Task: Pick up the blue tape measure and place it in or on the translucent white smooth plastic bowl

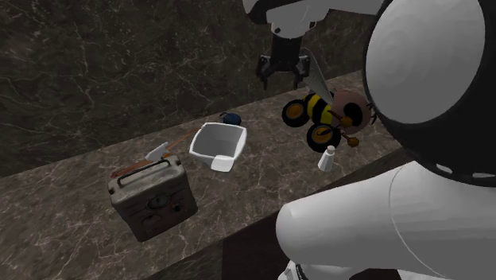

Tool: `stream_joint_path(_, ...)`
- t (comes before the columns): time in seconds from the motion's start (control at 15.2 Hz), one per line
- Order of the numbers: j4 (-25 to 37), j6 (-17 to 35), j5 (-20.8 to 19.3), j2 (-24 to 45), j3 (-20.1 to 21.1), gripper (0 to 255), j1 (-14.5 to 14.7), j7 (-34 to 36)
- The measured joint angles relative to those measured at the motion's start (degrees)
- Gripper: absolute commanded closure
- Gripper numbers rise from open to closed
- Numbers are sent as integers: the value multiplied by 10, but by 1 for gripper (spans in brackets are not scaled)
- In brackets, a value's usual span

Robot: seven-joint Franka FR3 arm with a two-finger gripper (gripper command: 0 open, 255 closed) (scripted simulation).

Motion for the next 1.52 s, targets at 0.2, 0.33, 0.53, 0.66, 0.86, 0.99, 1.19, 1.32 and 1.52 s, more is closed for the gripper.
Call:
stream_joint_path(0.2,15,43,2,59,11,0,9,0)
stream_joint_path(0.33,29,64,2,95,16,0,14,-2)
stream_joint_path(0.53,57,96,0,157,27,0,22,0)
stream_joint_path(0.66,77,114,-3,196,34,0,29,3)
stream_joint_path(0.86,110,138,-9,256,42,0,36,3)
stream_joint_path(0.99,135,152,-15,297,46,0,42,4)
stream_joint_path(1.19,181,169,-25,362,54,0,53,9)
stream_joint_path(1.32,213,174,-32,401,56,0,58,7)
stream_joint_path(1.52,268,184,-44,468,60,0,72,12)
